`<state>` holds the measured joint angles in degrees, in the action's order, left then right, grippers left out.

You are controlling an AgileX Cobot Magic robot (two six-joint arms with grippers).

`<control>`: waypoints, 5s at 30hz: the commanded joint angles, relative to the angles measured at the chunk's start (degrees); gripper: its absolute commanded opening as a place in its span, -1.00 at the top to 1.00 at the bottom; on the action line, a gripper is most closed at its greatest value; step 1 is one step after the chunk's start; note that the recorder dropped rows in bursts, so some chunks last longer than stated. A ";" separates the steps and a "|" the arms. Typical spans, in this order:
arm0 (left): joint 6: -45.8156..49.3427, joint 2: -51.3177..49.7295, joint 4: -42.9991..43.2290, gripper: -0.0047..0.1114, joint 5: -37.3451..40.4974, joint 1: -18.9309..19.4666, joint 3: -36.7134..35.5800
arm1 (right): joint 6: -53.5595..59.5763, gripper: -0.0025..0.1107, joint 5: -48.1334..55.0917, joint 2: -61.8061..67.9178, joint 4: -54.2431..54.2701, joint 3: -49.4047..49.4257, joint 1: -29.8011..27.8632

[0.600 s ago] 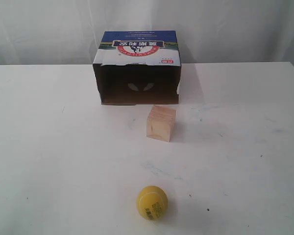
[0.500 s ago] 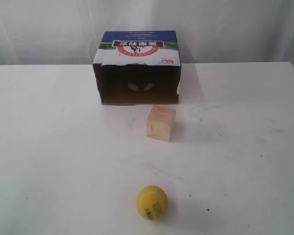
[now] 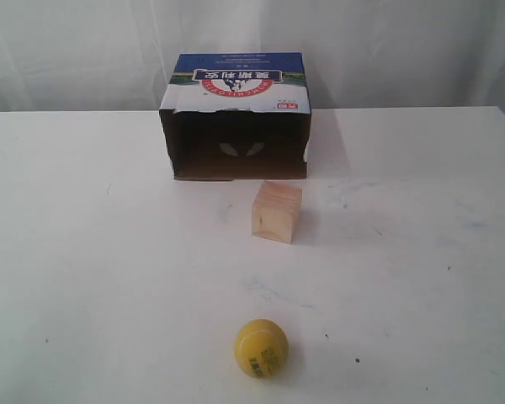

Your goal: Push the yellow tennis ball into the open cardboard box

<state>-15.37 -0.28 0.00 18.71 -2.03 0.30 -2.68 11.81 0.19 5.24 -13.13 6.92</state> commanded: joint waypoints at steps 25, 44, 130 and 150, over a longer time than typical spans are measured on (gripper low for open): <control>0.26 0.28 0.00 0.92 1.92 -0.34 -0.30 | 32.87 0.96 32.26 72.94 20.17 -41.09 29.61; 0.26 0.28 0.00 0.92 1.92 -0.34 -0.30 | 31.76 0.96 27.12 87.59 20.21 -41.09 37.70; 0.26 0.28 0.00 0.92 1.92 -0.34 -0.30 | 21.81 0.96 33.02 98.82 -1.18 -56.41 37.24; 0.26 0.28 0.00 0.92 1.92 -0.34 -0.30 | 20.48 0.96 25.53 105.66 5.46 -56.35 38.01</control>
<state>-15.37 -0.28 0.00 18.71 -2.03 0.30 18.04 39.51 104.70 9.85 -69.08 44.39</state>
